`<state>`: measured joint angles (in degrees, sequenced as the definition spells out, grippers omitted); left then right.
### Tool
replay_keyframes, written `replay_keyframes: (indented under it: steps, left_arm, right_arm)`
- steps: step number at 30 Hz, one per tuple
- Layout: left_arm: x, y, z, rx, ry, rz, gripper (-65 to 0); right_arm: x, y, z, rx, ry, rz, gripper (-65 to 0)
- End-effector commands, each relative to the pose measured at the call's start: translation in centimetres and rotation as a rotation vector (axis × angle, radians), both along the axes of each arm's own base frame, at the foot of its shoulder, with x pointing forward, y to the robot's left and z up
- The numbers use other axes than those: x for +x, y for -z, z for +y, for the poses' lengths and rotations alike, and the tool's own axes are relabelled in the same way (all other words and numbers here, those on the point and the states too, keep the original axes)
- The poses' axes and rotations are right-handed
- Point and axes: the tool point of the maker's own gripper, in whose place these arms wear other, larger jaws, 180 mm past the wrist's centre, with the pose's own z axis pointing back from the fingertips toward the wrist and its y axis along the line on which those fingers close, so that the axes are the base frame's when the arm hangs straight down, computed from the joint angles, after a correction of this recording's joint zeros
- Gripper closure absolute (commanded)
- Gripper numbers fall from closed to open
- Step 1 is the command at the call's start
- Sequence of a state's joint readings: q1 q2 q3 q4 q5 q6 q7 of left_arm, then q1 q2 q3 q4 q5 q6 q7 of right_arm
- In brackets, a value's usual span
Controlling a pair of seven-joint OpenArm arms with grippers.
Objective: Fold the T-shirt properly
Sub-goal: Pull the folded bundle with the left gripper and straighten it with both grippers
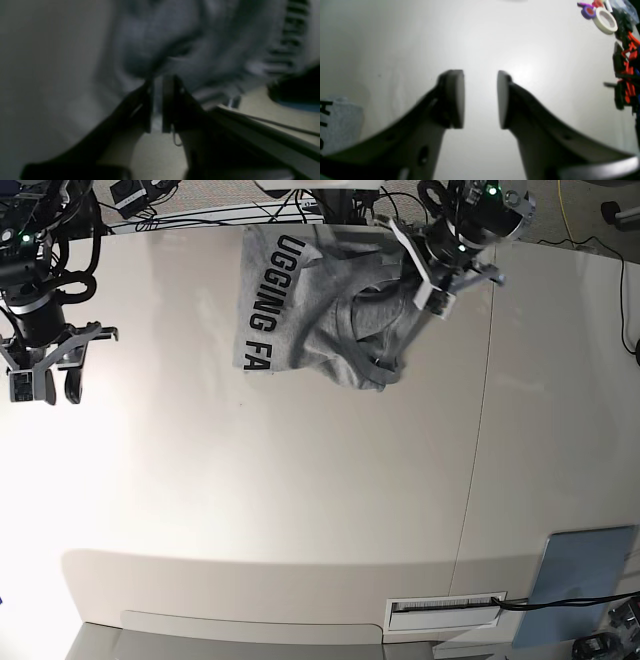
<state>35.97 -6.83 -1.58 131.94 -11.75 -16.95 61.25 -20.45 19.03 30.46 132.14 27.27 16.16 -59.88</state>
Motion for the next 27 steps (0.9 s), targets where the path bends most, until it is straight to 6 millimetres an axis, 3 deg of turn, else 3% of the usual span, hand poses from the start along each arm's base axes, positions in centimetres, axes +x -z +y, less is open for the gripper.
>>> replay_keyframes:
  steps: [1, 4, 7, 11, 16, 20, 24, 27]
  left_arm:
    - [-0.3, -0.6, -0.7, -0.031, 0.035, -0.005, -3.4]
    - [-1.9, -0.9, -2.9, -0.114, 0.163, 0.034, -1.8]
    - [-2.4, -0.3, -3.6, -0.128, 0.194, 0.052, -1.5]
    - [-3.0, 3.1, -3.7, -0.106, 0.187, 0.102, -1.5]
    - [-2.9, 7.2, -2.3, -0.004, 0.192, 0.172, -1.5]
    - [0.1, 8.7, -0.1, 0.103, 0.117, 0.135, -1.5]
    - [4.3, 8.9, 1.8, 0.188, 0.042, 0.036, -1.5]
    - [7.2, 8.3, 2.0, 0.188, 0.008, -0.033, -1.5]
  right_arm:
    - [0.3, 0.4, -0.4, -0.001, 0.004, 0.007, -17.3]
    - [0.7, 2.7, -0.5, 0.042, 0.006, 0.064, -16.9]
    - [1.3, 2.9, -0.1, 0.05, -0.013, 0.065, -16.9]
    - [2.4, 1.8, -0.1, 0.046, -0.021, 0.026, -16.9]
    - [3.2, 0.8, 0.0, 0.046, -0.023, -0.011, -16.9]
    - [3.5, 0.7, 1.0, 0.089, -0.057, -0.03, -16.8]
    - [4.1, 1.7, 4.3, 0.117, -0.153, -0.012, -8.8]
    - [4.4, 3.8, 6.9, 0.113, -0.227, 0.034, -4.3]
